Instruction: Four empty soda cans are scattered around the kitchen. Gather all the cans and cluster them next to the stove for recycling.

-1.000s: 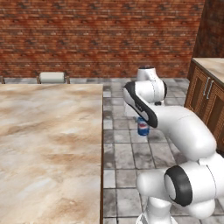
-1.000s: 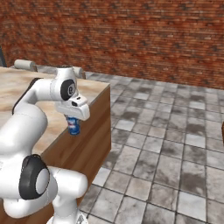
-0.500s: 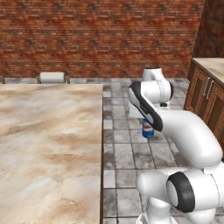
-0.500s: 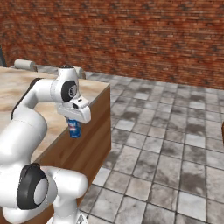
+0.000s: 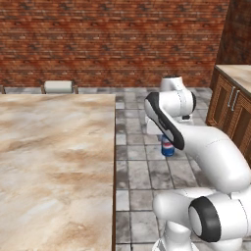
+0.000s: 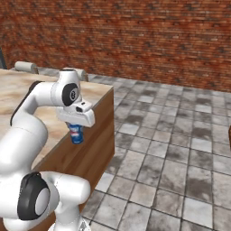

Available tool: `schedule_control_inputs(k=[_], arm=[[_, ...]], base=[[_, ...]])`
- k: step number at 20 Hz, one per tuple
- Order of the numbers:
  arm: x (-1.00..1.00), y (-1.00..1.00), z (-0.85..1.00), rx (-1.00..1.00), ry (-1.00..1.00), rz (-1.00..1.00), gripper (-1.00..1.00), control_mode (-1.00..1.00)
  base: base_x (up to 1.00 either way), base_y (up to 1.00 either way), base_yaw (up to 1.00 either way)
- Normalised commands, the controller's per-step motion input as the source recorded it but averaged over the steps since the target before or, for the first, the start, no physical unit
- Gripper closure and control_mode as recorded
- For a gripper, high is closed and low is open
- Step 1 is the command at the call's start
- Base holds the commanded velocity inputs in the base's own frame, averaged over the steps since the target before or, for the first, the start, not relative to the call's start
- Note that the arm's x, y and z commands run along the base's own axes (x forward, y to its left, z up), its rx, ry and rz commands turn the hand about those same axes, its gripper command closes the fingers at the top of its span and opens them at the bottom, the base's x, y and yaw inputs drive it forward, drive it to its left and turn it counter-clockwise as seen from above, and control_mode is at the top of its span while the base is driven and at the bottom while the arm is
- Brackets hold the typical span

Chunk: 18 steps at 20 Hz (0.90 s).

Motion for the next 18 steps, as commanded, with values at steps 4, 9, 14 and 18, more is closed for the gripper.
schedule_control_inputs(k=[4,9,14,18], arm=[[-0.07,-0.12,0.0,0.0,-0.01,0.21,1.0,-1.0],[-0.19,-0.09,0.02,0.01,-0.01,0.19,1.0,-1.0],[-0.26,-0.03,0.02,0.01,-0.05,0.12,1.0,-1.0],[-0.11,0.0,0.0,0.0,-0.06,0.04,1.0,-1.0]], base=[[0.0,0.0,0.0],[0.0,0.0,0.0],[0.0,0.0,0.0],[0.0,0.0,0.0]])
